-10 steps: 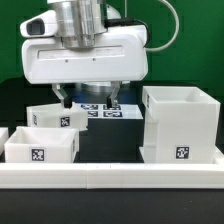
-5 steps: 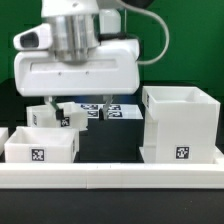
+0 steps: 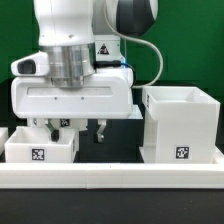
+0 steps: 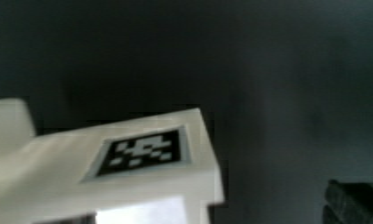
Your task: Assemble drawer
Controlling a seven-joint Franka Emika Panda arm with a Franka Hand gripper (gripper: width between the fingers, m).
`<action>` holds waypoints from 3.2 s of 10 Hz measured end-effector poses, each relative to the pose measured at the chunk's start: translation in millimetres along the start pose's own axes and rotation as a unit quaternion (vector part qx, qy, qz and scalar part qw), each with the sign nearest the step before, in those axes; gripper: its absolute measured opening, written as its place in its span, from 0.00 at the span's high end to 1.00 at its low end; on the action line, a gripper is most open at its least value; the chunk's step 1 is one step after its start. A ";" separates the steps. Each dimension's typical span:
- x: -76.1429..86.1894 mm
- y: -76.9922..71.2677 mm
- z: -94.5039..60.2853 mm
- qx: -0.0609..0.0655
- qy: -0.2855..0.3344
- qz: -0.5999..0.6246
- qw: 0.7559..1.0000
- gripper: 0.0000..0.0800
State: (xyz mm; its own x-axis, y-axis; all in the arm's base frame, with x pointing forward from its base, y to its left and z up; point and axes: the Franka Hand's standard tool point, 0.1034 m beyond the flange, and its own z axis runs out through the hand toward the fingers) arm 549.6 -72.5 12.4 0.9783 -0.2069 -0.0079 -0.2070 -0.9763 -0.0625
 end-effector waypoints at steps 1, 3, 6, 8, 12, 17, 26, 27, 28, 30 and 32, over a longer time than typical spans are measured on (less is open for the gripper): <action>-2.2 -3.3 4.1 -0.001 -0.003 -0.004 1.000 0.19; -3.3 -4.8 6.9 -0.001 -0.006 -0.009 1.000 0.19; -3.5 -4.0 7.1 -0.001 -0.006 -0.008 1.000 0.49; -3.6 -4.1 7.2 -0.001 -0.006 -0.008 1.000 0.72; -2.9 -4.4 6.5 -0.001 -0.005 -0.008 1.000 0.95; -2.6 -9.6 -3.5 -0.001 -0.009 -0.036 0.999 0.95; -21.2 -8.9 -20.1 0.008 -0.022 -0.284 0.959 0.95; -23.9 -13.3 -18.3 -0.004 -0.013 -0.345 0.939 0.95; -31.5 -17.5 -14.9 -0.004 -0.019 -0.390 0.921 0.95; -34.6 -21.3 -12.2 -0.012 -0.024 -0.500 0.866 0.95; -35.8 -14.2 -11.1 -0.011 -0.028 -0.556 0.830 0.95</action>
Offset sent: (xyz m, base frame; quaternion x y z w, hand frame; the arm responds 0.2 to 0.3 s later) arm -0.0009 -0.0023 -0.0094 0.0146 0.0169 -0.0008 0.9998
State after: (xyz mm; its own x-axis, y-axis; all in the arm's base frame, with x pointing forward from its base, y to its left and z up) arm 517.5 -51.9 24.6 0.5626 0.8267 -0.0038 0.8258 -0.5622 -0.0445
